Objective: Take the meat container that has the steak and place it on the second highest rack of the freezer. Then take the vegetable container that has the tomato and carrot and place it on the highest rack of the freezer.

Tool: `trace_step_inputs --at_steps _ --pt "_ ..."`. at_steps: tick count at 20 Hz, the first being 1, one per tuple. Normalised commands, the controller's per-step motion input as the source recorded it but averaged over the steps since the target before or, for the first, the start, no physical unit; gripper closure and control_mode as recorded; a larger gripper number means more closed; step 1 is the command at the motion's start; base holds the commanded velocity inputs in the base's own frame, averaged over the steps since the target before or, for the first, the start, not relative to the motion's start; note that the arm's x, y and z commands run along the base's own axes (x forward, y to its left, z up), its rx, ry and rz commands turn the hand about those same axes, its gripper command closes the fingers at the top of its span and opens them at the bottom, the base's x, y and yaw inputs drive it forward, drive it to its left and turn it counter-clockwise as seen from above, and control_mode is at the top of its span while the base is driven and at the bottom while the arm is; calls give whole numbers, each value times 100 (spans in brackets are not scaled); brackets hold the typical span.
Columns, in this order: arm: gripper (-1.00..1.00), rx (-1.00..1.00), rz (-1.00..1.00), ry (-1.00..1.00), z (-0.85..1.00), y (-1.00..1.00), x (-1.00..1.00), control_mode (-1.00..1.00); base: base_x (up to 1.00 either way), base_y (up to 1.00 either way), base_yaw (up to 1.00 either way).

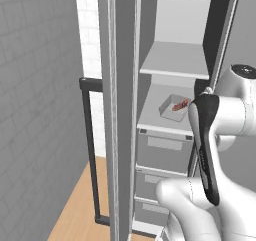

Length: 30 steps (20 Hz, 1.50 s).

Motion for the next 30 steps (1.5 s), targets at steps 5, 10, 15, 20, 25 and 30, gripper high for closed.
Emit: trace_step_inputs --at_steps 5,10,15,20,25,30 --pt "-100 0 0 0 0 0 0 100 -92 4 -2" --pt "-100 0 0 0 0 0 0 100 -76 -3 -40" --pt "-100 0 0 0 0 0 0 100 -44 -3 -50" --pt "-100 0 0 0 0 0 0 100 -10 -52 -38" --pt "-100 0 0 0 0 0 0 100 -1 -98 -21" --pt "-100 0 0 0 0 0 0 100 0 -100 -13"
